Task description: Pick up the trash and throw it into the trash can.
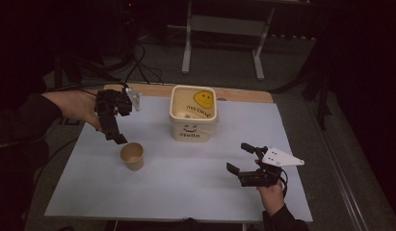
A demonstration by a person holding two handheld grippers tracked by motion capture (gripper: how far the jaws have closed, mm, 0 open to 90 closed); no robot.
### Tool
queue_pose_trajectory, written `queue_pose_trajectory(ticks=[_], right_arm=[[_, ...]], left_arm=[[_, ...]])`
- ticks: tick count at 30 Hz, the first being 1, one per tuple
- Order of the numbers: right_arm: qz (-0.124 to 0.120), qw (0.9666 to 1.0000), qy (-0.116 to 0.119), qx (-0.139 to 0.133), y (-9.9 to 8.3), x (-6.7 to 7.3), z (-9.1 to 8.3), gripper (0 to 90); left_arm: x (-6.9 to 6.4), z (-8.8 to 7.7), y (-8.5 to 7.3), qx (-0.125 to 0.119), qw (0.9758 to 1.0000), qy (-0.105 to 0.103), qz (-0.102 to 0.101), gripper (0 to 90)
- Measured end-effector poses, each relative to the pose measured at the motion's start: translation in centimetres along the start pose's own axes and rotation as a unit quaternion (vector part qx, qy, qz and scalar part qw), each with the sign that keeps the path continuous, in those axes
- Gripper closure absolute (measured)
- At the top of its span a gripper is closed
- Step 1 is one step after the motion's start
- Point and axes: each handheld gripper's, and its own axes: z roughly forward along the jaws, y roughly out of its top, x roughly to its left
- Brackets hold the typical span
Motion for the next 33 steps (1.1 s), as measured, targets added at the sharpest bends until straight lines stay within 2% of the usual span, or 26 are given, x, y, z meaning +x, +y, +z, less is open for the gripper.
queue_pose_trajectory(ticks=[5,10,20,26,31,33], right_arm=[[0.0,1.0,0.001,-0.001,0.0,0.0,0.0,11.3],[-0.001,1.0,0.001,0.001,0.1,0.1,0.0,11.3],[-0.003,1.0,0.003,0.001,0.1,0.2,0.0,11.3],[-0.003,1.0,0.005,0.001,0.1,0.1,0.0,11.4],[-0.002,1.0,0.007,0.002,0.1,0.1,0.0,11.4],[-0.002,1.0,0.008,0.003,0.1,0.1,0.0,11.4]], left_arm=[[-0.2,0.6,-0.1,-0.001,1.0,-0.001,0.002,4.4],[-0.5,1.6,-0.4,-0.013,0.9999,-0.007,0.005,4.4],[-0.8,5.1,-1.0,-0.004,0.9999,-0.008,0.01,3.5],[-0.6,6.8,-1.3,-0.025,0.9995,-0.015,0.011,3.2],[-0.6,8.9,-1.7,-0.009,0.9998,-0.016,0.007,3.1],[-0.6,9.4,-1.8,-0.011,0.9998,-0.013,0.007,2.7]])
